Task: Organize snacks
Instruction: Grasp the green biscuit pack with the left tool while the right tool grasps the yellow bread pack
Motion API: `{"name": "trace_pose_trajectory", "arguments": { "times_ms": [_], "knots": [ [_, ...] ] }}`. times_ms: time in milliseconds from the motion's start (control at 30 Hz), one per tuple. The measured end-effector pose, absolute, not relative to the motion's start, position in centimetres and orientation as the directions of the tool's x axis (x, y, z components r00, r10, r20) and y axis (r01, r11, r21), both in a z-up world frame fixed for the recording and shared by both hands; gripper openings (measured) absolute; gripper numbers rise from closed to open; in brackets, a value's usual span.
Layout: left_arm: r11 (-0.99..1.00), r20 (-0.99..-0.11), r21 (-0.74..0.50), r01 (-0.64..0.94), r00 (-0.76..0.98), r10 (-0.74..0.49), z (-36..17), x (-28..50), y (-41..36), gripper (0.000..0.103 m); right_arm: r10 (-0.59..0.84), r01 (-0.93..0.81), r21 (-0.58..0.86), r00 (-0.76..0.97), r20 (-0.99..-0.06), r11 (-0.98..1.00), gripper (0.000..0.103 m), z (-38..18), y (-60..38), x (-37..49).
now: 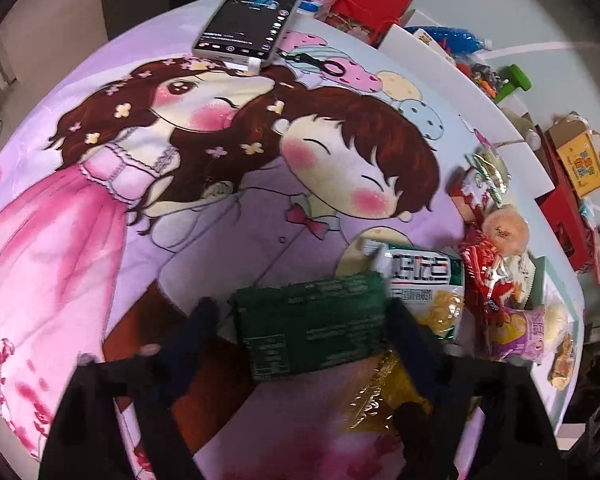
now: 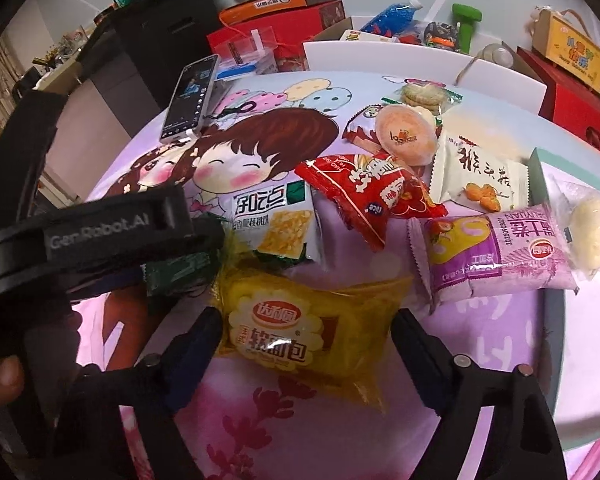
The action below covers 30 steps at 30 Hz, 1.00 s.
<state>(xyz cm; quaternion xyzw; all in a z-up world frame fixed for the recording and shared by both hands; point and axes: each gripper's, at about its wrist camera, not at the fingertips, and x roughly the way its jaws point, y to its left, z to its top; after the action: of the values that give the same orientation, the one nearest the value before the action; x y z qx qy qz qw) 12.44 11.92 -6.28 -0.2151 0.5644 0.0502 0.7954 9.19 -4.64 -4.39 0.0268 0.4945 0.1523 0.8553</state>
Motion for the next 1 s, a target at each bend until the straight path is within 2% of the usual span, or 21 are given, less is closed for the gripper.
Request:
{"name": "trace_pose_trajectory", "arguments": {
  "times_ms": [200,500,1000],
  "knots": [
    [0.908,-0.917,-0.280,-0.311,0.368,-0.156,-6.1,12.4,11.5,0.071,0.300,-0.236,0.210,0.463,-0.834,0.949,0.081,-4.2,-4.7,9.0],
    [0.908,-0.904,-0.285,-0.307,0.401,-0.149,-4.7,11.6,11.8,0.071,0.306,-0.236,0.216,0.469,-0.828,0.947,0.077,-3.4,-4.9,8.5],
    [0.918,-0.853,-0.298,-0.261,0.506,-0.133,-0.4,10.4,11.1,0.071,0.330,-0.221,0.249,0.536,-0.777,0.943,0.076,0.3,-6.9,7.4]
  ]
}}
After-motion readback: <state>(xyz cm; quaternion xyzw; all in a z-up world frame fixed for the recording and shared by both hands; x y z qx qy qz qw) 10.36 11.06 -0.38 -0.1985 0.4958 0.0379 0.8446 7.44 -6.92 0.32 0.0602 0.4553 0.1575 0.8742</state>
